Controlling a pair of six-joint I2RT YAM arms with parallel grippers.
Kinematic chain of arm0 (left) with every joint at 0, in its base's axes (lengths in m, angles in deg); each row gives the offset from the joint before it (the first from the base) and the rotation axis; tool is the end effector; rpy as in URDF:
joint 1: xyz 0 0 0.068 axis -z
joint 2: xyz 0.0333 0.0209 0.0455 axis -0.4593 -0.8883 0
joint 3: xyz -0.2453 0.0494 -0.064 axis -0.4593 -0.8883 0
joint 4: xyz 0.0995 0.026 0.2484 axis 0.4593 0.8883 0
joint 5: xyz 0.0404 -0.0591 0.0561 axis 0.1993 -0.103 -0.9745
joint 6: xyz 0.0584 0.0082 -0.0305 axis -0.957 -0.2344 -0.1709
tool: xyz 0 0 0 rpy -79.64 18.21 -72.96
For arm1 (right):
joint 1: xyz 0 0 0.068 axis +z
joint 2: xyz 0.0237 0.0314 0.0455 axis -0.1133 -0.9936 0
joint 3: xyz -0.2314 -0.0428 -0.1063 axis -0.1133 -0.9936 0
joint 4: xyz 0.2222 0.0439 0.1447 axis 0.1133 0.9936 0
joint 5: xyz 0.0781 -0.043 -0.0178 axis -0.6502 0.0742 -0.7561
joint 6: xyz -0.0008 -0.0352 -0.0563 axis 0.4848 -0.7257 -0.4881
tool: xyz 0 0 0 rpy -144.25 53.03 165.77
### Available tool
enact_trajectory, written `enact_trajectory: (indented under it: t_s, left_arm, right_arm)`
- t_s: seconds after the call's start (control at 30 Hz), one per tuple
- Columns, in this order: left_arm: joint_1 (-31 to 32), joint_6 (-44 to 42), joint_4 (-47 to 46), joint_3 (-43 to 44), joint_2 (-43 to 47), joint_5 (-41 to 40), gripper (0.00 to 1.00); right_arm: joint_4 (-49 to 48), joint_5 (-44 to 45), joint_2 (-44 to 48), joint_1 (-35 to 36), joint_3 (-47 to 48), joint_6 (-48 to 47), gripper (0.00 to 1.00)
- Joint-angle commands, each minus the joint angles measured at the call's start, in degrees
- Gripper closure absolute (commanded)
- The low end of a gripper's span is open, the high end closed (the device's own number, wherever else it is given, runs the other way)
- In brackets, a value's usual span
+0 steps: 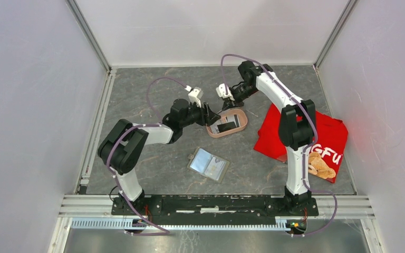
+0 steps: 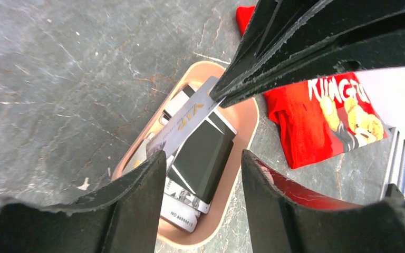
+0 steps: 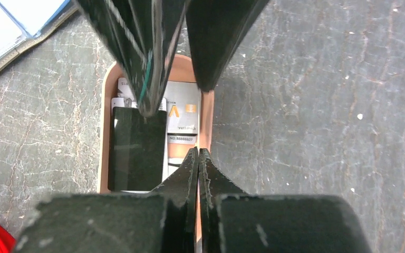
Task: Put the credit cards into the card holder
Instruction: Place the credit card in the storage box.
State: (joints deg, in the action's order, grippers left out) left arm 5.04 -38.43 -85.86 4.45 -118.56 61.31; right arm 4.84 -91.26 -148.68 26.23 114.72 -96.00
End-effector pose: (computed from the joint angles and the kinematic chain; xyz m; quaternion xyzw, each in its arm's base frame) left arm 0.3219 -0.2264 0.1517 0.1630 0.7724 -0.4115 0.4556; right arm 0.3971 0.1850 0.2143 -0.7604 0.4913 0.2945 0.3062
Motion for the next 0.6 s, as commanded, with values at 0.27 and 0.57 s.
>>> enact_trajectory:
  t_s: [0.27, 0.57]
  left_arm:
    - [-4.08, -2.95, -0.16, -7.75, 24.93, -0.46, 0.01]
    - [-4.79, 8.97, 0.6, -17.99, 42.97, 14.24, 0.04]
  right_arm:
    - [2.11, -7.45, 16.14, -1.86, -8.67, 2.88, 1.0]
    - [5.8, -17.05, 38.74, 0.02, -35.63, -8.05, 1.0]
